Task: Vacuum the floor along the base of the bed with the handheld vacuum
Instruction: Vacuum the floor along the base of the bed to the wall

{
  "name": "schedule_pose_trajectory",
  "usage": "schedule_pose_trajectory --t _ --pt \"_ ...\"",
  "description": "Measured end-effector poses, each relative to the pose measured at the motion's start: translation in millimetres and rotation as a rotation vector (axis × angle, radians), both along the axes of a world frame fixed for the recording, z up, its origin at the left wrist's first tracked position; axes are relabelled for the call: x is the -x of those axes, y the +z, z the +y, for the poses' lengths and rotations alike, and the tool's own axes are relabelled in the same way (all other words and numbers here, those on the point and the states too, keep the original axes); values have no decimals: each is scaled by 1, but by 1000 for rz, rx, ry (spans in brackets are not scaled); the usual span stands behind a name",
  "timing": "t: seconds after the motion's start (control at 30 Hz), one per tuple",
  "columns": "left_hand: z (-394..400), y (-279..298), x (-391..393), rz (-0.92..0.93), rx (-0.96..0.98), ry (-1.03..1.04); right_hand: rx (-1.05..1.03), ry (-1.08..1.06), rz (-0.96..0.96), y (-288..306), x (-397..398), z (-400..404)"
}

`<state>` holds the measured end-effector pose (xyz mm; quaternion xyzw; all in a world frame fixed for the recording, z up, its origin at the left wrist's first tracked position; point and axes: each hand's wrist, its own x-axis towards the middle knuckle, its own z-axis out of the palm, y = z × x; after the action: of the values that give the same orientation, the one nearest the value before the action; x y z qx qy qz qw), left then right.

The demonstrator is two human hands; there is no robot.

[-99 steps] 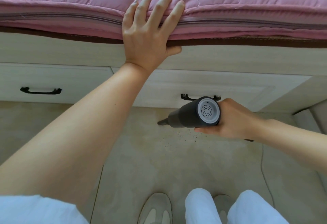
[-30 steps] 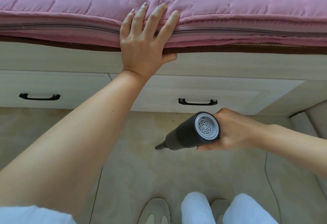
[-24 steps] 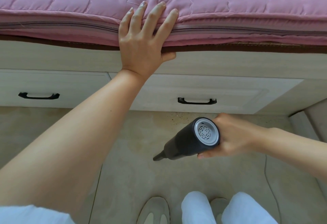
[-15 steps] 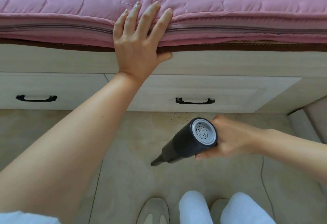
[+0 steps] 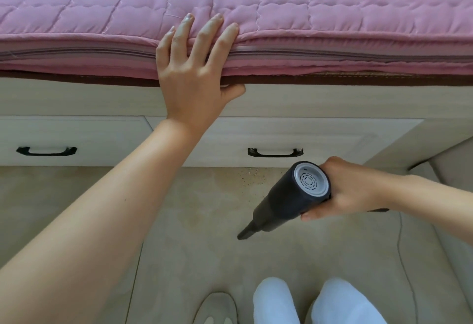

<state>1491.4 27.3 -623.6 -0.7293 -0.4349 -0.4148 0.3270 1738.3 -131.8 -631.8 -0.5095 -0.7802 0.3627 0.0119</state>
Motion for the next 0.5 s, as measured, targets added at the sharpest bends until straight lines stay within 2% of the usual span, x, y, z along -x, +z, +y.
schedule_pose_trajectory --t 0.37,0.5 --pt "-4 23 -28 111 91 -89 -154 -99 -70 4 -12 -1" --pt "-5 24 -50 112 69 -125 -119 -100 -68 8 -15 -3"
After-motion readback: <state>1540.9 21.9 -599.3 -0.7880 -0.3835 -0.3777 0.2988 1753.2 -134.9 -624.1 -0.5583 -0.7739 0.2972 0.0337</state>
